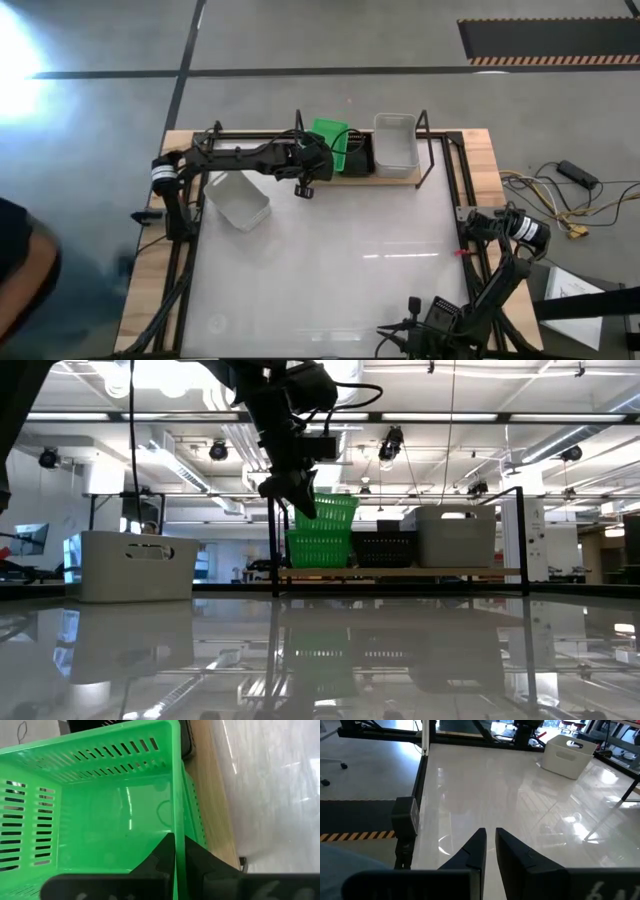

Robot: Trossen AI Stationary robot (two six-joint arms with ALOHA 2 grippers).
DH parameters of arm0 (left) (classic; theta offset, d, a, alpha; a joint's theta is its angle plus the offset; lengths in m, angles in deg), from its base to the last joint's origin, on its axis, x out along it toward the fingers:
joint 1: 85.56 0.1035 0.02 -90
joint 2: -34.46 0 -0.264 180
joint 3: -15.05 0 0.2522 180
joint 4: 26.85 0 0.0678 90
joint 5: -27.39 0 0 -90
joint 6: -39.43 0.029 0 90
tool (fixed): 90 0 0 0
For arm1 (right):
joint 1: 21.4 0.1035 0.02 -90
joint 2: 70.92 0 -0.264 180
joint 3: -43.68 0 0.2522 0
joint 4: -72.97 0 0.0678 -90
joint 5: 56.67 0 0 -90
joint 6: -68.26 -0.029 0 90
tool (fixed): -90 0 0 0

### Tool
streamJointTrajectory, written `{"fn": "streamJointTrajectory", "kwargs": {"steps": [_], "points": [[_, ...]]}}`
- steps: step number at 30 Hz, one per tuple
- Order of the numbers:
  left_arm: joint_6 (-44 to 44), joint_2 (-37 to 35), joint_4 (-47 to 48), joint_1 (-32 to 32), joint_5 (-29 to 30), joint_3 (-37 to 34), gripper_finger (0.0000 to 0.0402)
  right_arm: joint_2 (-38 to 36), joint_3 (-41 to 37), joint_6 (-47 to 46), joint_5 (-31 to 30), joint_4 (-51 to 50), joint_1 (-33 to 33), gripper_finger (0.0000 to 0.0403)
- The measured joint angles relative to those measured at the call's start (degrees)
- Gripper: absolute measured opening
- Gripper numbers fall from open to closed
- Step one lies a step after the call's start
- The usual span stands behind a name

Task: Stack baskets on shelf by color
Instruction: Stack the green bin on top of the other green bin on the shelf, then stack the black bin on top of the other black bin on the shelf

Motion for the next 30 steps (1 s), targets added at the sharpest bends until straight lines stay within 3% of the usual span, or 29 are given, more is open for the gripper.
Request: {"fn": "streamJointTrajectory", "kwargs": {"steps": [8,21,25,30], "points": [[-0.1,0.0,0.0,-0.02,0.08,0.09,0.0004,0.0,-0.08,-0.02,0.0,0.0,0.0,0.0034],[-3.18,-0.04,3.85,-0.1,0.2,4.08,0.0094,0.0,-0.08,-0.02,0.02,-0.01,0.0,0.0034],[-6.34,-0.24,5.51,-0.39,0.24,7.12,0.0102,0.0,-0.08,0.0,0.02,-0.02,0.0,0.0034],[-16.97,-1.44,6.88,-2.43,0.31,9.66,0.0102,0.0,-0.79,-0.04,0.04,-0.05,0.02,0.0034]]}}
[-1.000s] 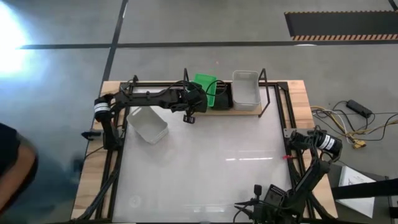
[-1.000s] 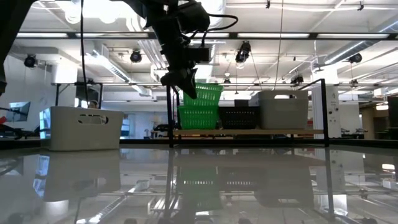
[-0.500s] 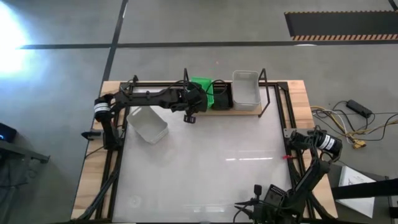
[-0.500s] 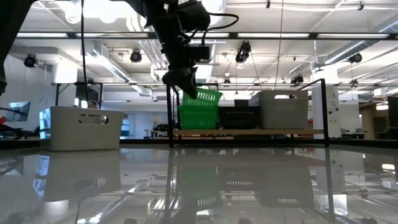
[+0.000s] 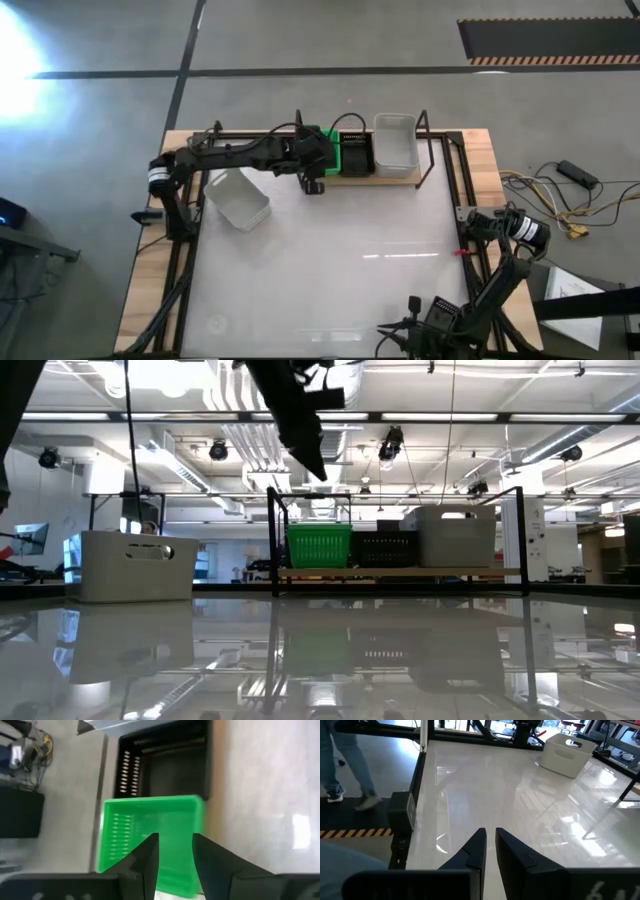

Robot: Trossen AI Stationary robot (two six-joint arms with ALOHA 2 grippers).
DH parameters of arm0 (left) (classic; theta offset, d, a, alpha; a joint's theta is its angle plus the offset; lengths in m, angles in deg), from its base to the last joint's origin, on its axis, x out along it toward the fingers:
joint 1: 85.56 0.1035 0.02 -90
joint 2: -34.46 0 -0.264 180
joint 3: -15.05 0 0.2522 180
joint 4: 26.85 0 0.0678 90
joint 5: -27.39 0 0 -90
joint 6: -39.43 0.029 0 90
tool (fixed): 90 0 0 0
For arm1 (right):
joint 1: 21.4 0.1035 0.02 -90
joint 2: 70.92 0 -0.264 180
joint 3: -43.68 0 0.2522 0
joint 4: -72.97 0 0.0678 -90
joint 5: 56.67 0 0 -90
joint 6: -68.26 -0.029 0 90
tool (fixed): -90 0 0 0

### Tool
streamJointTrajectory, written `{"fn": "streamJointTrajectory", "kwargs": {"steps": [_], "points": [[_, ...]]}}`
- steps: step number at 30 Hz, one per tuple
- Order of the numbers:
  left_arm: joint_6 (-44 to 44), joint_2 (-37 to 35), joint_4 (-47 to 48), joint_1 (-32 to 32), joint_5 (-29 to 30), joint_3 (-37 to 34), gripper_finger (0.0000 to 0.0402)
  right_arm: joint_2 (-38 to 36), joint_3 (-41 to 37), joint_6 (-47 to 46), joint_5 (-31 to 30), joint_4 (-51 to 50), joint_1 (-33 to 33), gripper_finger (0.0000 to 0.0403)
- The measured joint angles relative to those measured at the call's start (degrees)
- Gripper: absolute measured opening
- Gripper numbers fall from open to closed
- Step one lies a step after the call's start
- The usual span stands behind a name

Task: Stack baskets on shelf by color
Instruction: Stack the black bin on top of the other black bin on the shelf

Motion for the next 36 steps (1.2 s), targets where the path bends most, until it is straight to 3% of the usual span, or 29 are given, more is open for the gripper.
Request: {"fn": "streamJointTrajectory", "kwargs": {"steps": [4,9,13,16,18,22,24,28,31,33,36], "points": [[-4.59,-2.33,2.78,-5.42,0.13,-0.91,0.0102,0.0,-0.86,-1.96,-0.05,0.02,0.0,0.0034],[-14.27,-4.37,4.75,-17.14,0.73,-4.36,0.0102,0.0,-1.54,-3.43,-0.24,0.05,0.0,0.0034],[-21.88,-4.64,2.54,-28.89,4.76,-8.6,0.0102,0.07,0.54,-0.51,-0.22,0.06,-0.02,0.0029],[-26.14,-4.46,-5.61,-37.26,8.95,-13.63,0.0102,0.07,3.56,4.4,0.06,0.06,0.54,0.0017],[-27.67,-4.38,-13.44,-42.16,11.15,-17.88,0.0102,0.07,5.5,5.03,4.32,-0.19,0.9,0.0011],[-27.76,-4.35,-34.61,-49.66,14.95,-27.16,0.0102,0.07,10.82,5.1,22.56,-4.55,0.64,0.0009],[-27.26,-4.29,-44.66,-52.02,16.06,-31.23,0.0102,0.07,15.61,-1.23,28.92,-12.99,0.18,0.0009],[-26.83,-4.29,-61.24,-54.23,16.67,-38.32,0.0102,0.04,26.1,-23.35,32.07,-40.67,0.12,0.0009],[-26.84,-4.29,-70.51,-54.42,16.75,-42.44,0.0102,0.0,31.03,-38.86,37.76,-56.61,0.88,0.0009],[-27.21,-4.29,-74.01,-54.42,16.76,-44.44,0.0102,-0.02,32.43,-45.57,43.29,-61.33,1.84,0.0011],[-27.98,-4.29,-75.54,-54.38,16.77,-45.98,0.0102,-0.03,32.54,-50.6,48.5,-60.77,3.41,0.0029]]}}
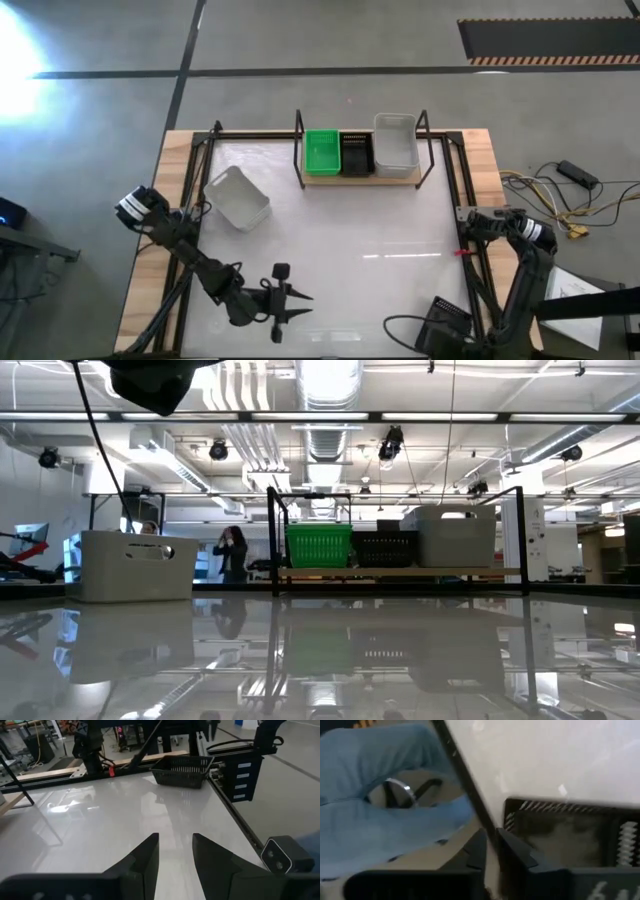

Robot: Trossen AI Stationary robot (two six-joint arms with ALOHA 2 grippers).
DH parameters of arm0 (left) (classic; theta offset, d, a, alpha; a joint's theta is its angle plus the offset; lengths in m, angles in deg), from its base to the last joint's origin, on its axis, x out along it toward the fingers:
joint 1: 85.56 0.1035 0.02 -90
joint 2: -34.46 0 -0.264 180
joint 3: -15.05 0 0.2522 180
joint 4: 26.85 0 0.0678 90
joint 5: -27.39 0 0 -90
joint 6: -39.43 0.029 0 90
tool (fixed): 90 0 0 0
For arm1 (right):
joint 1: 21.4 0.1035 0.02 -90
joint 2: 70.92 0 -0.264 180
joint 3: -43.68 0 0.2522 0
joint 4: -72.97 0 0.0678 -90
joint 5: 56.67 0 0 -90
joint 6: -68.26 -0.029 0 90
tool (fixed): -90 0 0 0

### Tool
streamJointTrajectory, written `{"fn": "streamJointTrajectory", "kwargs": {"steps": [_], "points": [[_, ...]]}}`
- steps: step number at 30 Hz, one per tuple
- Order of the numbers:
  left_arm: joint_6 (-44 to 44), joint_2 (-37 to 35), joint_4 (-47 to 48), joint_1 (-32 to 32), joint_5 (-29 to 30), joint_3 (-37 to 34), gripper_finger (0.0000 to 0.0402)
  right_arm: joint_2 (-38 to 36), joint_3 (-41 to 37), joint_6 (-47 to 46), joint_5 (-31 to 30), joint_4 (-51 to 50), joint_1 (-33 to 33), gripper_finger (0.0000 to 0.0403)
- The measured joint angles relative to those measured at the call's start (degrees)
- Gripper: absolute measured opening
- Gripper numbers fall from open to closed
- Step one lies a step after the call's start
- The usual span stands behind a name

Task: Stack baskets on shelf by color
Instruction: Stack the black bin on top of the other black bin on the shelf

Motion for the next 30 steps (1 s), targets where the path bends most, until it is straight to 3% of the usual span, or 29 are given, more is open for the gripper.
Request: {"fn": "streamJointTrajectory", "kwargs": {"steps": [4,10,15,21,28,30], "points": [[0.0,0.0,-0.23,0.0,-0.01,-0.19,0.0102,0.26,-1.57,-4.14,1.23,3.39,1.83,0.0081],[-0.03,0.0,-0.29,0.0,-0.01,-0.19,0.0102,3.21,-3.32,-2.3,0.76,2.75,1.96,0.016],[-0.11,0.96,-0.45,0.0,-0.03,-0.19,0.0102,6.72,-3.35,-0.28,0.82,2.75,0.56,0.0182],[-0.5,2.96,-0.43,0.0,-0.05,0.54,0.0102,9.67,-3.35,2.08,2.84,1.59,-1.33,0.0147],[-1.53,3.85,-0.47,0.0,-0.07,0.95,0.0102,10.01,-3.35,12.58,2.52,1.92,-5.02,0.0032],[-1.51,3.85,-0.45,0.0,-0.1,0.95,0.0102,9.99,-3.34,18.38,1.54,2.43,-6.56,0.0016]]}}
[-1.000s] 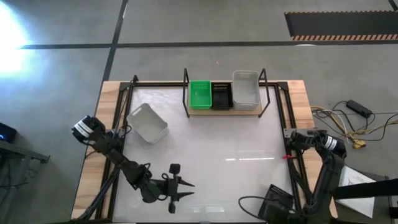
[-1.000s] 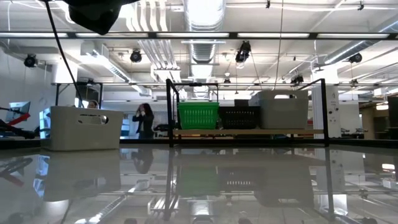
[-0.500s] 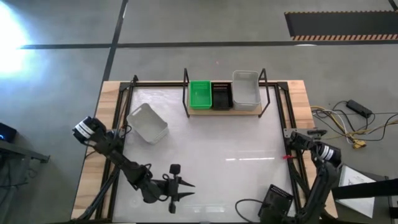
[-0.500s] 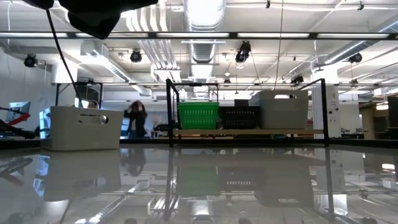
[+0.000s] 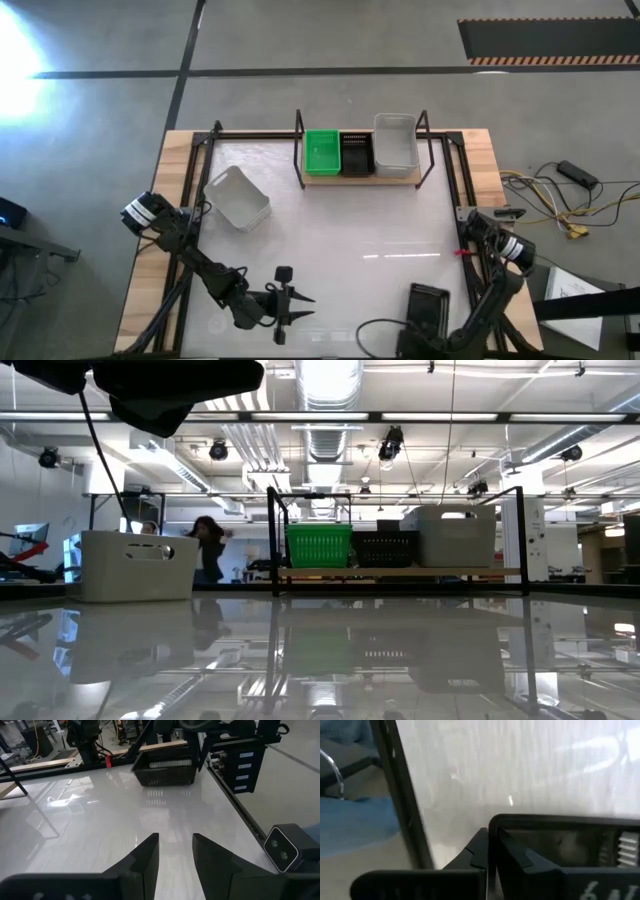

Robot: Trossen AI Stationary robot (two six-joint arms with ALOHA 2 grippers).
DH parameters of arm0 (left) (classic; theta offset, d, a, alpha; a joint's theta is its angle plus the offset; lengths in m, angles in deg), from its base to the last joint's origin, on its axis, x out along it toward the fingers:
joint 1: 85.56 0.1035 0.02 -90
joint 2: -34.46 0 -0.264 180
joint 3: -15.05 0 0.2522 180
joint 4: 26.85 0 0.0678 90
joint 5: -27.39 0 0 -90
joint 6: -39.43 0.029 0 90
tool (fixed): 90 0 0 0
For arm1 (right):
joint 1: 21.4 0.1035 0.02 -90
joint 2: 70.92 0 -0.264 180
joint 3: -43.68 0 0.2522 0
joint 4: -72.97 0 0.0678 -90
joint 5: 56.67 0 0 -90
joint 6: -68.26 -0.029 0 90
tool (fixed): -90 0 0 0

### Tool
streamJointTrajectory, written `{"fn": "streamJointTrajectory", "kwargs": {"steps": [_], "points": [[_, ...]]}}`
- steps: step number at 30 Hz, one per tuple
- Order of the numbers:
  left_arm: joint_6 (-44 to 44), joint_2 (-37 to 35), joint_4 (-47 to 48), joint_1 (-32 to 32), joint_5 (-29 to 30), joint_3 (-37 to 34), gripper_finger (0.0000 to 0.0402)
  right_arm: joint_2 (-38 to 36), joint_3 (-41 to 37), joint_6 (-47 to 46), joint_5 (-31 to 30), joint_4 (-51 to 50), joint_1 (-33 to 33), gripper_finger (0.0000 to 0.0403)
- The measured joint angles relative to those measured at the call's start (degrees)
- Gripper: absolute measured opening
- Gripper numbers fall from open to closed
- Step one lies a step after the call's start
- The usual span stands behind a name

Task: Stack baskets on shelf by color
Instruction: Stack the black bin on top of the other black bin on the shelf

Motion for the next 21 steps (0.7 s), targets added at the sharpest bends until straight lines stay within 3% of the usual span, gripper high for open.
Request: {"fn": "streamJointTrajectory", "kwargs": {"steps": [6,13,18,21], "points": [[-0.03,0.0,0.03,0.0,0.0,0.0,0.0102,-0.1,2.48,20.23,-7.9,1.26,-6.16,0.0013],[-0.63,0.0,0.03,-0.22,-0.01,0.0,0.0102,-0.76,11.28,51.06,-19.97,-0.65,-15.58,0.0013],[-1.56,0.0,0.06,-0.79,-0.07,-0.01,0.0102,-3.63,15.75,70.92,-19.73,-2.97,-26.74,0.0012],[-1.57,0.0,0.03,-1.16,-0.09,-0.04,0.0102,-6.48,16.71,79.94,-16.55,-3.06,-35.28,0.0012]]}}
